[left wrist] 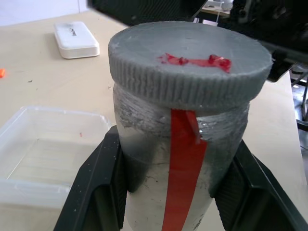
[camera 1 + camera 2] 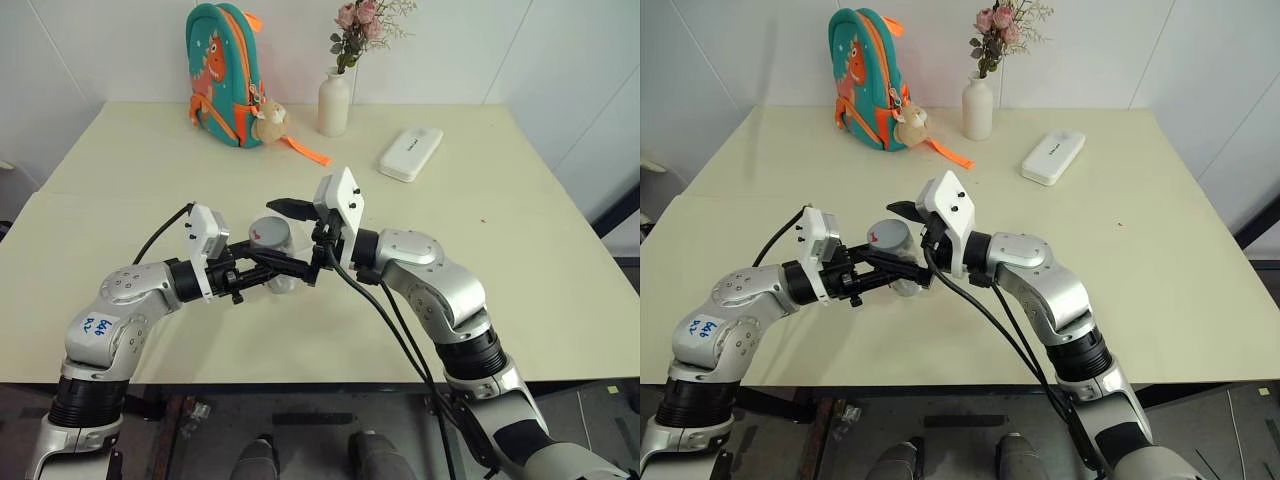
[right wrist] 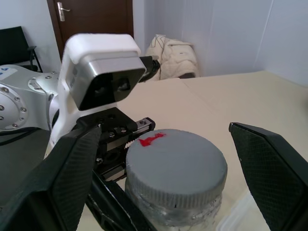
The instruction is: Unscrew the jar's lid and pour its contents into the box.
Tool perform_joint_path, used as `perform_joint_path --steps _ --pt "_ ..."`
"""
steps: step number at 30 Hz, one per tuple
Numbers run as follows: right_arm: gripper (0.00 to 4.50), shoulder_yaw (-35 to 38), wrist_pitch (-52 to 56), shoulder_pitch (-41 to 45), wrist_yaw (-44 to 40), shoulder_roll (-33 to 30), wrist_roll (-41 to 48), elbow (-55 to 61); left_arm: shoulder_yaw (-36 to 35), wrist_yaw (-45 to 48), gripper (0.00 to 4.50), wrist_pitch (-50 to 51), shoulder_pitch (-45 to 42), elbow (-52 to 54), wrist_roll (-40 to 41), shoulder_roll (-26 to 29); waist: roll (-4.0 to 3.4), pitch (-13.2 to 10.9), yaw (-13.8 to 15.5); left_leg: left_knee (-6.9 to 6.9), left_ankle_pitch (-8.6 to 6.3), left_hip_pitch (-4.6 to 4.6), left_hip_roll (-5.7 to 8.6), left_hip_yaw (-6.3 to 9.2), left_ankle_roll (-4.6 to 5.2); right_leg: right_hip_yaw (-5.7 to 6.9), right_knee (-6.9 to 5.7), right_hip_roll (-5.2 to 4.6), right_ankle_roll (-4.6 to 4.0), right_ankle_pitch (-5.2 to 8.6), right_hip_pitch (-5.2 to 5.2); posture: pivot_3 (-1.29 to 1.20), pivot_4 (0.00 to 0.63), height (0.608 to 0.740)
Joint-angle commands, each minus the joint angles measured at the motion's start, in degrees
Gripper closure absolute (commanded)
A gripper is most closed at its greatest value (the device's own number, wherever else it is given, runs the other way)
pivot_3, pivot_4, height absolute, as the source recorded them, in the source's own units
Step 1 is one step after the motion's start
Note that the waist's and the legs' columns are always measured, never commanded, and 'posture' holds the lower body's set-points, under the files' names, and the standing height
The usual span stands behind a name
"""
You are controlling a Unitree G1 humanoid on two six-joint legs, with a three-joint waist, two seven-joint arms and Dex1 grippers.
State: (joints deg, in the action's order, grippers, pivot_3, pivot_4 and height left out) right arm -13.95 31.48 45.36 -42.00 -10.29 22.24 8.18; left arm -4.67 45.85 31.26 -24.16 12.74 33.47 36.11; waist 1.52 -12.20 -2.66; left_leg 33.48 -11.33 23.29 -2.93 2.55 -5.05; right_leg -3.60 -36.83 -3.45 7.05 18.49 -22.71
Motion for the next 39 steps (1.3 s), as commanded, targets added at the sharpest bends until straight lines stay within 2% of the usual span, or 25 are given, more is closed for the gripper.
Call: perform_joint_path --steps 1,8,11,15,21,24,27,32,35,39 --pt "0.0 -0.21 -0.68 1.68 0.37 0.75 -0.73 -0.13 -0.25 0.5 2.58 -0.7 -0.87 1.05 -0.02 -0.3 0.0 0.0 -0.12 -0.02 0.0 0.0 0.0 0.0 0.0 0.0 0.0 0.0 0.0 0.0 -0.01 0.0 0.15 0.74" --pt "0.0 0.71 -1.01 2.06 0.39 1.22 -0.55 -0.71 -0.41 0.68 2.58 -1.12 -0.31 1.02 -0.27 -0.2 0.0 0.0 -0.43 -0.04 0.0 0.0 0.0 0.0 0.0 0.0 0.0 0.0 0.01 0.01 -0.02 0.0 0.15 0.74" --pt "0.64 1.11 -1.2 1.96 0.32 1.32 -0.16 -0.42 -0.44 0.73 2.58 -1.14 -0.21 0.97 -0.32 -0.18 0.0 0.0 -0.42 -0.04 0.0 0.0 0.0 0.0 0.0 0.0 0.0 0.0 0.01 0.01 -0.02 0.0 0.15 0.74" --pt "1.94 1.53 -0.12 1.5 -0.08 1.52 1.23 0.74 -0.38 0.71 2.58 -1.41 0.0 0.83 -0.62 -0.16 0.0 0.0 -0.44 -0.07 0.0 0.0 0.0 0.0 0.0 0.0 0.01 0.0 0.01 0.01 -0.03 0.0 0.15 0.74" --pt "1.94 1.48 1.0 1.34 -2.48 0.85 2.69 0.42 -0.06 1.49 2.58 -1.8 -0.71 0.4 -0.72 -0.12 0.0 0.0 -0.44 -0.09 0.0 0.0 0.0 0.0 0.0 0.0 0.04 0.0 0.0 0.02 -0.03 0.0 0.15 0.74" --pt "1.94 1.57 0.78 2.89 -11.0 -1.95 5.5 -1.21 0.78 4.19 2.58 -2.72 -2.11 -0.58 -0.91 0.4 0.0 0.0 -0.37 -0.09 0.0 0.01 0.0 0.0 0.0 0.0 0.07 0.0 0.0 0.02 -0.03 0.0 0.15 0.74" --pt "1.94 -0.15 -5.2 6.15 -22.77 -6.19 4.29 -6.28 1.36 10.41 2.58 -3.68 -4.18 -0.94 1.77 0.16 0.01 -0.02 -0.37 -0.08 0.0 0.03 0.01 -0.01 0.0 0.0 0.09 0.0 0.0 0.02 -0.02 0.0 0.15 0.74" --pt "1.94 0.26 -6.46 12.4 -35.04 -7.55 6.56 -14.45 2.75 17.76 2.58 -1.55 -6.93 -2.16 3.52 1.78 -0.01 -0.03 -0.79 -0.11 0.0 0.0 -0.02 -0.01 0.0 0.01 0.07 0.05 0.01 0.02 -0.02 0.0 0.15 0.74" --pt "1.94 0.32 -6.09 14.11 -38.96 -7.71 7.05 -16.5 2.26 19.41 2.58 -0.37 -7.92 -2.39 3.97 2.24 -0.01 -0.03 -0.63 -0.17 0.0 0.01 -0.03 0.0 0.01 0.01 0.07 0.06 0.03 0.07 -0.04 0.0 0.15 0.74" --pt "1.94 0.79 -5.87 14.14 -39.51 -7.41 7.04 -16.49 0.91 18.45 2.58 -0.9 -7.47 -2.36 2.94 1.87 -0.01 -0.03 -0.56 -0.16 -0.04 0.05 -0.03 0.0 0.04 0.01 0.16 0.05 0.06 0.08 -0.04 0.0 0.15 0.74"
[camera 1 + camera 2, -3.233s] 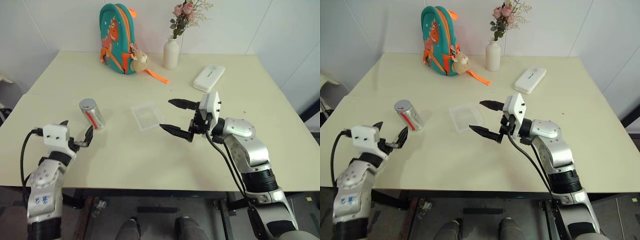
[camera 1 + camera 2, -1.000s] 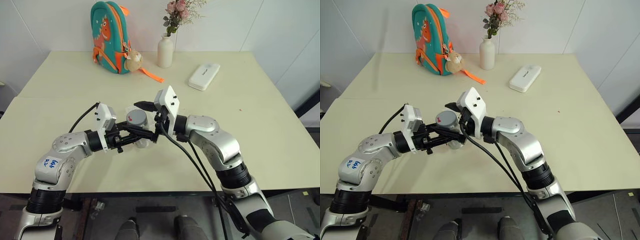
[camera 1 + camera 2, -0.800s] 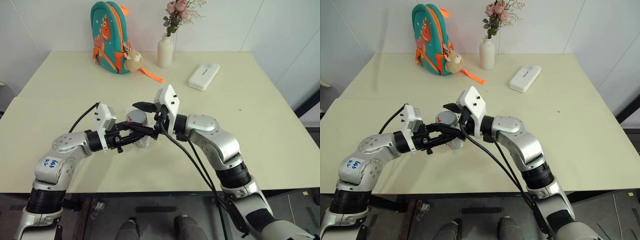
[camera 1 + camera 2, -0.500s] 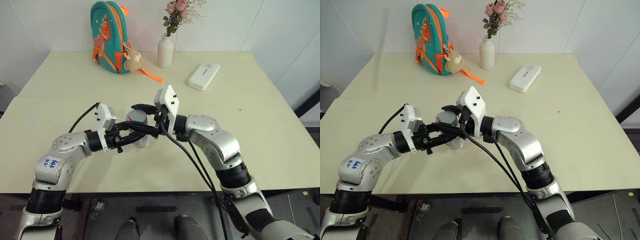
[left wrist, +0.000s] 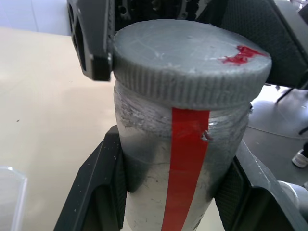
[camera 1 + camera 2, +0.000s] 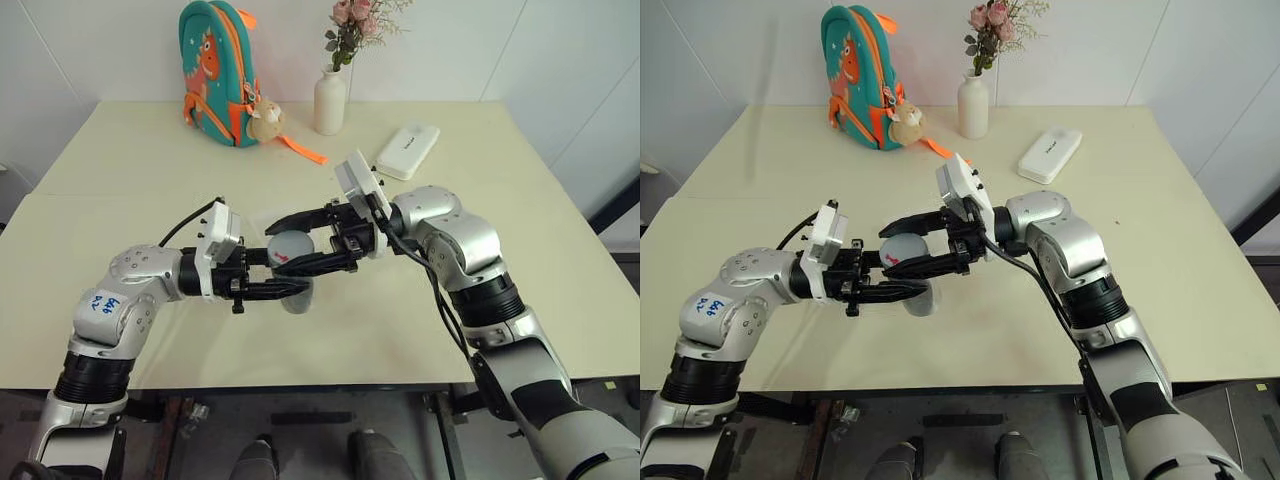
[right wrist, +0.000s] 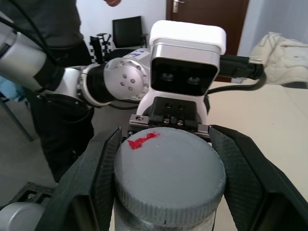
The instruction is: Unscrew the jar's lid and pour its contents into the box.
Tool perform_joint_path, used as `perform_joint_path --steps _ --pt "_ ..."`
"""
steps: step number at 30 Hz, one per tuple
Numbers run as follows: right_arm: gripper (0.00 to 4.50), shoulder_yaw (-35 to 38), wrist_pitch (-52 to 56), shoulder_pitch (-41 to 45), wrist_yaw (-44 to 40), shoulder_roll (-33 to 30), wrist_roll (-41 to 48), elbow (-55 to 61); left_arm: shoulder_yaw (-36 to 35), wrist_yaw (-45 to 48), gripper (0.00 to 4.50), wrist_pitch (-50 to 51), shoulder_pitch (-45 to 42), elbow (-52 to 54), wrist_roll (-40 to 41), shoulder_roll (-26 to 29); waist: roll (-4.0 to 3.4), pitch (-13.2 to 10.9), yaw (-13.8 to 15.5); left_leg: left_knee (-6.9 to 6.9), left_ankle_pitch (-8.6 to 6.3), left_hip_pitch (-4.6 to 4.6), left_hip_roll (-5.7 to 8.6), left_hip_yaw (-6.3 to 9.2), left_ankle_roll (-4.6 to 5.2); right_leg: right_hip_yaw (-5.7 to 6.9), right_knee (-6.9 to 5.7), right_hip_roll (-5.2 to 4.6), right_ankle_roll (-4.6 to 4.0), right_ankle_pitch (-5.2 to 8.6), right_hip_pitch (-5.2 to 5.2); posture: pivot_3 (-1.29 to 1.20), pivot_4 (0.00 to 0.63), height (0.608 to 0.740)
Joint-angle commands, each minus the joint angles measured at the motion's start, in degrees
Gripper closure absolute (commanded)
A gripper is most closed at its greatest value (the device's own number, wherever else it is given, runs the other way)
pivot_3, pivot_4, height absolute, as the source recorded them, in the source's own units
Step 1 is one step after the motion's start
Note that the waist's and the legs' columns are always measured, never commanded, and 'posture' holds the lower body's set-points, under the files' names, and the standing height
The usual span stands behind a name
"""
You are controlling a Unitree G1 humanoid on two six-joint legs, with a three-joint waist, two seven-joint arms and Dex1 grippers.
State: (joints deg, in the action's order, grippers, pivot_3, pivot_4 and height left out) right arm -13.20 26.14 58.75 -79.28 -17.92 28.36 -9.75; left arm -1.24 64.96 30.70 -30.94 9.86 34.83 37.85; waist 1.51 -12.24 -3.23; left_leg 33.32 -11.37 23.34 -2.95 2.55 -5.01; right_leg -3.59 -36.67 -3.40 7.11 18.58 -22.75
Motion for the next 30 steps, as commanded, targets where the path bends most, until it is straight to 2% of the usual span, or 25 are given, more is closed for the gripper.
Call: perform_joint_path --steps 1,5,10,11,20,30 --pt "1.94 0.34 -0.31 0.53 -1.88 0.35 1.08 1.58 -2.97 -1.32 2.58 -0.45 -0.48 0.58 1.57 -0.13 0.0 0.0 0.03 0.0 0.0 0.01 0.0 0.0 0.0 0.0 0.01 0.0 0.0 0.0 0.0 0.0 0.15 0.74" --pt "1.94 1.1 -0.49 -0.62 0.24 0.96 1.03 2.59 -3.97 -2.23 2.58 -0.4 0.87 1.79 1.71 0.08 0.0 0.0 0.0 0.02 0.0 0.01 0.0 0.0 0.0 0.0 0.01 0.0 0.0 0.0 0.0 0.0 0.15 0.74" --pt "0.22 2.14 0.36 -1.14 1.95 1.61 1.69 3.15 -5.27 -2.82 2.58 -0.43 1.37 2.18 1.59 0.89 0.0 0.0 0.04 0.05 0.0 -0.01 -0.01 0.0 0.0 0.0 -0.08 0.0 0.0 0.0 -0.01 0.0 0.15 0.74" --pt "0.03 2.15 0.44 -1.23 1.96 1.56 1.79 3.4 -5.66 -2.89 2.58 -0.29 1.33 2.16 1.73 1.15 0.0 0.0 0.06 0.08 0.0 0.0 0.0 0.0 0.0 0.0 -0.08 0.0 0.0 0.0 -0.01 0.0 0.15 0.74" --pt "0.03 4.84 -3.54 -0.71 7.88 2.68 0.12 3.62 -6.02 -3.0 2.58 0.4 2.52 3.18 1.55 3.67 0.0 0.0 0.02 0.06 0.0 -0.01 0.0 0.0 0.0 0.0 -0.09 0.0 -0.01 0.0 -0.01 0.0 0.15 0.74" --pt "0.03 1.61 -3.13 -2.5 12.9 5.32 -1.56 7.52 -4.53 -3.76 2.58 1.97 2.35 4.19 1.66 3.38 0.0 0.0 0.06 0.07 0.0 -0.01 0.0 0.0 -0.01 0.0 -0.1 0.0 -0.01 0.0 -0.01 0.0 0.15 0.74"
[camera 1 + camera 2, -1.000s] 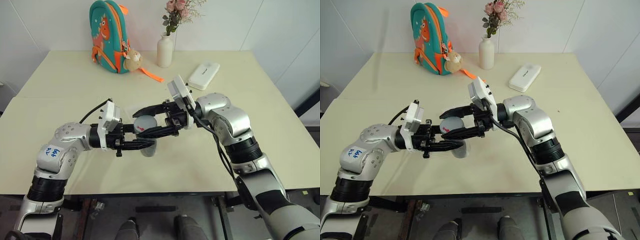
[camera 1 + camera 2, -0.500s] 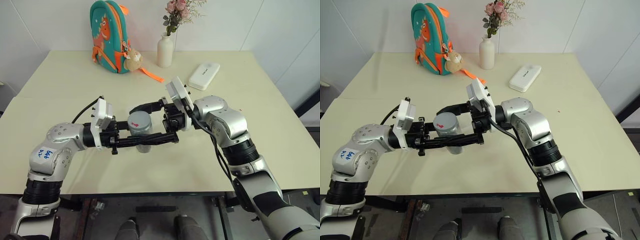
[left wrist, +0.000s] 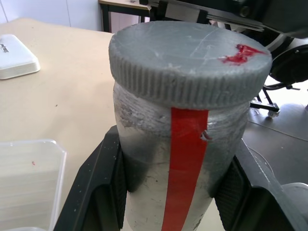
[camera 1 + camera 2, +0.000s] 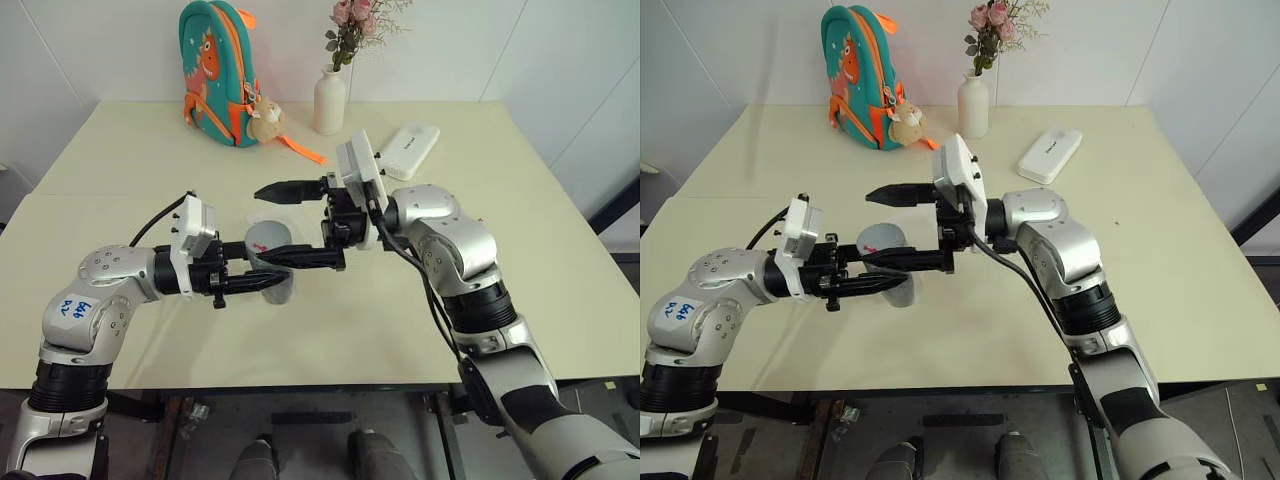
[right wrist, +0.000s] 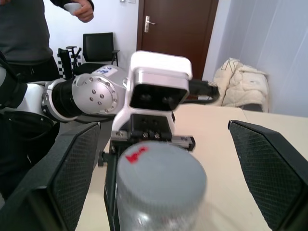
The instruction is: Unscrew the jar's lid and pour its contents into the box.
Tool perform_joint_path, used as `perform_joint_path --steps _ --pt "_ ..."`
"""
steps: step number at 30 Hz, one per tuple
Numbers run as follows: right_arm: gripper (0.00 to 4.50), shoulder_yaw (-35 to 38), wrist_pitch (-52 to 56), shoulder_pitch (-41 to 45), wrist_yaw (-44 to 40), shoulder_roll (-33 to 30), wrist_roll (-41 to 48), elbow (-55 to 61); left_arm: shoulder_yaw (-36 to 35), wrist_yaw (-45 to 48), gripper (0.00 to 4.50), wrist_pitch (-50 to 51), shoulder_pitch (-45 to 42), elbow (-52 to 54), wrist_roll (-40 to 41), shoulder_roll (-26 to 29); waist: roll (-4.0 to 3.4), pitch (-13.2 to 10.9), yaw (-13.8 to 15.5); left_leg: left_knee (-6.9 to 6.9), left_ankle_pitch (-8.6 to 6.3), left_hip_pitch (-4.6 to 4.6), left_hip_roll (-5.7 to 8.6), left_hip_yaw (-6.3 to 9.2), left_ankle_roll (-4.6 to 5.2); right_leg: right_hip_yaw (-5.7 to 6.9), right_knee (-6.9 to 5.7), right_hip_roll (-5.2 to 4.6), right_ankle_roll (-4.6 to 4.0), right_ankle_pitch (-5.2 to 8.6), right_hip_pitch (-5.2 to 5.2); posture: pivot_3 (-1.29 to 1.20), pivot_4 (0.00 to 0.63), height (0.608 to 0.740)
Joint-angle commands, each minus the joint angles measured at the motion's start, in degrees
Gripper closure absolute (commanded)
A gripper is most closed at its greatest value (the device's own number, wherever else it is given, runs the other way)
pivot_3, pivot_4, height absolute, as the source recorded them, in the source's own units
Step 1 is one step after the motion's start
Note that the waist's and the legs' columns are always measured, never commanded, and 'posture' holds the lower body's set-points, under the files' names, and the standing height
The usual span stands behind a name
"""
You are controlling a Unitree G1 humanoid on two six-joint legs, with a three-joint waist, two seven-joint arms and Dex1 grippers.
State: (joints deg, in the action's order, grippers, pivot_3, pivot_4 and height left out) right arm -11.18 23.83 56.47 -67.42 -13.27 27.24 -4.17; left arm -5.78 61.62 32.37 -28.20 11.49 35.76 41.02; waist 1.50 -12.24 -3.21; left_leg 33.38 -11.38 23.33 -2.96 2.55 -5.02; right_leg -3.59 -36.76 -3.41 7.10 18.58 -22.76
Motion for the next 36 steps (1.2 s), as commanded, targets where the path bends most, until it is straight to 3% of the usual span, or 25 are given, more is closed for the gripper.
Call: perform_joint_path --steps 1,14,29,36 --pt "0.03 -0.86 -0.87 -0.32 1.46 1.02 -0.95 1.9 0.17 -0.48 2.58 0.49 -0.51 2.71 0.81 0.16 0.0 0.0 0.06 0.02 0.0 0.0 0.0 0.0 0.0 0.0 -0.01 0.0 0.0 0.0 0.0 0.0 0.15 0.74" --pt "0.03 -0.47 -2.25 2.27 6.79 3.06 -5.41 -3.12 0.56 -1.37 2.58 1.45 0.12 4.13 1.47 0.04 0.0 0.0 -0.01 0.04 0.0 0.01 0.0 0.0 0.0 0.0 -0.08 0.0 -0.02 0.01 -0.03 0.0 0.15 0.74" --pt "0.03 6.19 -1.17 -1.57 -4.64 -12.72 0.66 -5.61 -0.59 -1.84 2.58 1.0 1.2 4.34 1.5 0.69 0.01 -0.01 0.28 0.03 0.0 0.02 0.02 -0.01 0.0 0.0 0.01 -0.02 -0.02 0.01 -0.01 0.0 0.15 0.74" --pt "0.03 5.97 6.84 -2.22 -5.95 -12.2 5.93 1.13 -0.85 -1.55 2.58 0.93 1.1 3.98 1.14 0.72 -0.02 -0.03 -0.46 0.02 0.0 -0.05 -0.06 -0.06 0.01 -0.04 -0.12 0.05 -0.05 0.03 -0.03 0.0 0.15 0.74"
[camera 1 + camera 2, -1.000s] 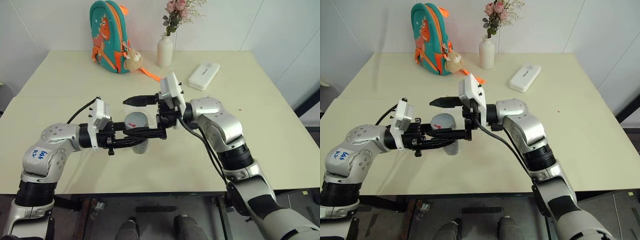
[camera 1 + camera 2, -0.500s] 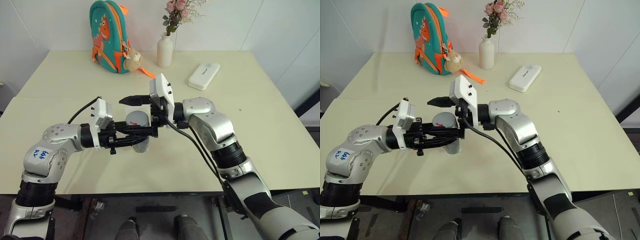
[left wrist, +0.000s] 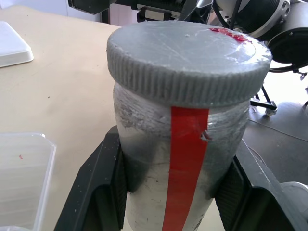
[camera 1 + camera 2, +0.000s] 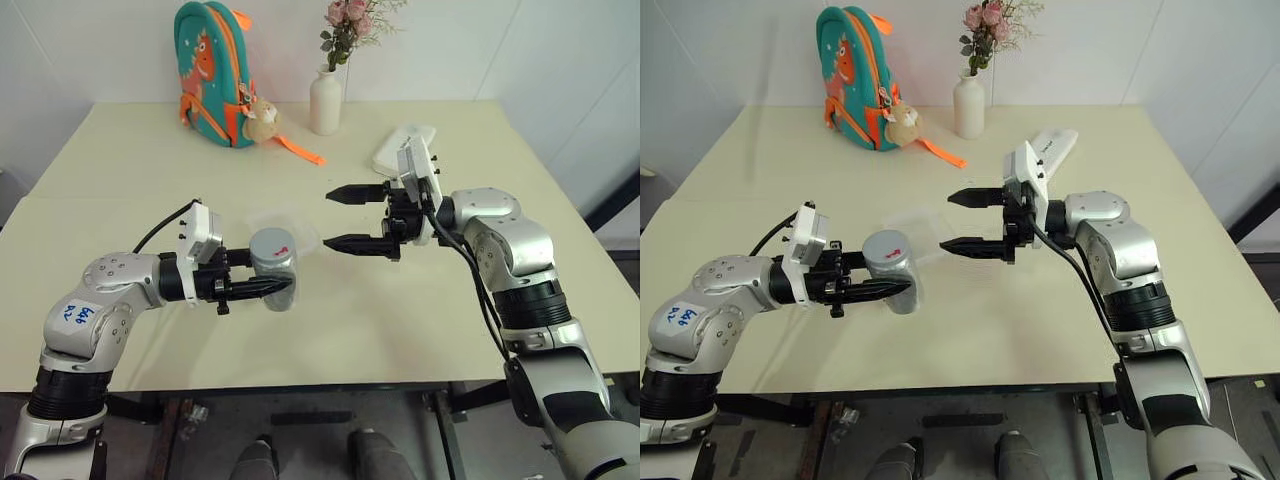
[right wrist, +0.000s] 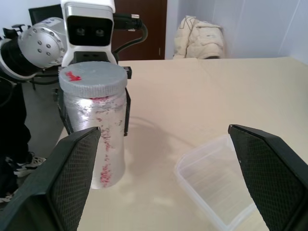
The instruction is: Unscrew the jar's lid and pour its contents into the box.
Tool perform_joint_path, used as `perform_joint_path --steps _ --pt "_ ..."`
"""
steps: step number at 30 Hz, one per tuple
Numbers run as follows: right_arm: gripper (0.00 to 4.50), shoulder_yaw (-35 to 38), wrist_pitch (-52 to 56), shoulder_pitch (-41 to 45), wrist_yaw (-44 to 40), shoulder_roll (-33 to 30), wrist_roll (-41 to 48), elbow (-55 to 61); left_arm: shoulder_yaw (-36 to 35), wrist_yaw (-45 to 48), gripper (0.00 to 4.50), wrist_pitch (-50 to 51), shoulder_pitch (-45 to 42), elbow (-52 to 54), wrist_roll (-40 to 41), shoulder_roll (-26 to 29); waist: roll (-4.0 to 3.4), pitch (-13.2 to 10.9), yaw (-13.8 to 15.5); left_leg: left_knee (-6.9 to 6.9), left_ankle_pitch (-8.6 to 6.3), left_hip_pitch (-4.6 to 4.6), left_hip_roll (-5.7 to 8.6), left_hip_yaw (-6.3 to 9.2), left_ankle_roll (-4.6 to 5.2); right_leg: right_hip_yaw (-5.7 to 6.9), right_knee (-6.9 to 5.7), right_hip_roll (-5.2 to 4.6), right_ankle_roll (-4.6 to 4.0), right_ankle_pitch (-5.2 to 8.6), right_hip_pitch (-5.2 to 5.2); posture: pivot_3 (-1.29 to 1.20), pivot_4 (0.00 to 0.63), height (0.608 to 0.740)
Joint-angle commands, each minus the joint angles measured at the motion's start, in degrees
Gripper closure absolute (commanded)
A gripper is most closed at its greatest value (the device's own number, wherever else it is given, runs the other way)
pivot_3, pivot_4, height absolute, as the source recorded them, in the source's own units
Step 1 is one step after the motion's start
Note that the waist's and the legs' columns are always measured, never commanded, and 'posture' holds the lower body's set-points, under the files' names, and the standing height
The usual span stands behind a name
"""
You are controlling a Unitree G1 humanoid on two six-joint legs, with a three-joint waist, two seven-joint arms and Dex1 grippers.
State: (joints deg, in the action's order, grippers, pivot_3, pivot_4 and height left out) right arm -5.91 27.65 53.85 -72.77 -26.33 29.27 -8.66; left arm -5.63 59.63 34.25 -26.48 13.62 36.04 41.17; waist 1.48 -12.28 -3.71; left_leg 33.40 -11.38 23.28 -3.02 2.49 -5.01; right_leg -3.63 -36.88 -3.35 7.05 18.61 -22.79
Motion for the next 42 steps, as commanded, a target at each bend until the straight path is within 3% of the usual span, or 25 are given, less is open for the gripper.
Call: perform_joint_path --steps 1,4,10,23,29,37,42 --pt "0.03 0.57 4.43 0.37 0.03 1.65 5.0 7.15 -1.01 0.43 2.58 -0.93 -0.67 1.78 0.84 0.59 0.0 0.0 0.1 0.0 0.0 0.0 0.0 0.0 0.0 0.0 0.01 -0.01 0.0 0.0 0.0 0.0 0.15 0.74" --pt "0.03 -0.1 7.22 0.51 3.59 5.12 6.72 10.57 -0.97 0.45 2.58 -0.97 -0.78 1.6 0.7 0.63 0.0 0.0 0.3 0.01 0.0 0.01 0.0 0.0 0.0 0.0 0.02 -0.01 0.0 0.0 0.0 0.0 0.15 0.74" --pt "0.03 -4.98 4.9 0.24 8.9 10.03 1.25 11.62 -0.62 0.24 2.58 -0.84 -1.02 1.63 0.69 0.32 0.0 0.0 0.58 0.08 0.0 0.04 0.02 0.01 0.0 0.0 0.01 -0.02 0.0 0.0 0.0 0.0 0.15 0.74" --pt "0.03 -5.21 -2.3 5.3 14.14 15.68 -5.24 2.23 -0.14 0.28 2.58 -0.98 -1.73 1.36 0.63 0.04 0.0 0.0 0.55 0.06 0.0 0.04 0.01 0.02 -0.01 0.0 0.01 -0.01 0.0 0.0 -0.01 0.0 0.15 0.74" --pt "0.03 -4.1 -3.22 4.87 12.55 12.69 -5.85 0.85 -0.06 0.06 2.58 -1.24 -1.92 1.11 0.64 -0.05 0.0 0.0 0.51 0.02 0.0 0.05 0.01 0.02 -0.01 0.01 0.02 0.0 0.0 0.0 -0.01 0.0 0.15 0.74" --pt "0.03 0.91 -4.33 2.03 5.87 1.71 -3.22 -1.36 -0.8 0.05 2.58 -1.37 -1.1 1.12 0.76 0.5 0.02 -0.01 0.85 0.05 0.0 0.06 0.03 0.02 -0.01 0.01 0.03 -0.02 0.0 0.0 0.0 0.0 0.15 0.74" --pt "0.03 2.61 -2.18 1.75 3.24 -0.74 -1.19 -1.21 -1.22 0.33 2.58 -1.25 -0.83 1.18 0.52 0.81 -0.01 -0.02 0.12 0.02 -0.02 0.06 0.01 -0.01 0.02 -0.01 0.09 -0.01 0.0 0.0 -0.01 0.0 0.15 0.74"
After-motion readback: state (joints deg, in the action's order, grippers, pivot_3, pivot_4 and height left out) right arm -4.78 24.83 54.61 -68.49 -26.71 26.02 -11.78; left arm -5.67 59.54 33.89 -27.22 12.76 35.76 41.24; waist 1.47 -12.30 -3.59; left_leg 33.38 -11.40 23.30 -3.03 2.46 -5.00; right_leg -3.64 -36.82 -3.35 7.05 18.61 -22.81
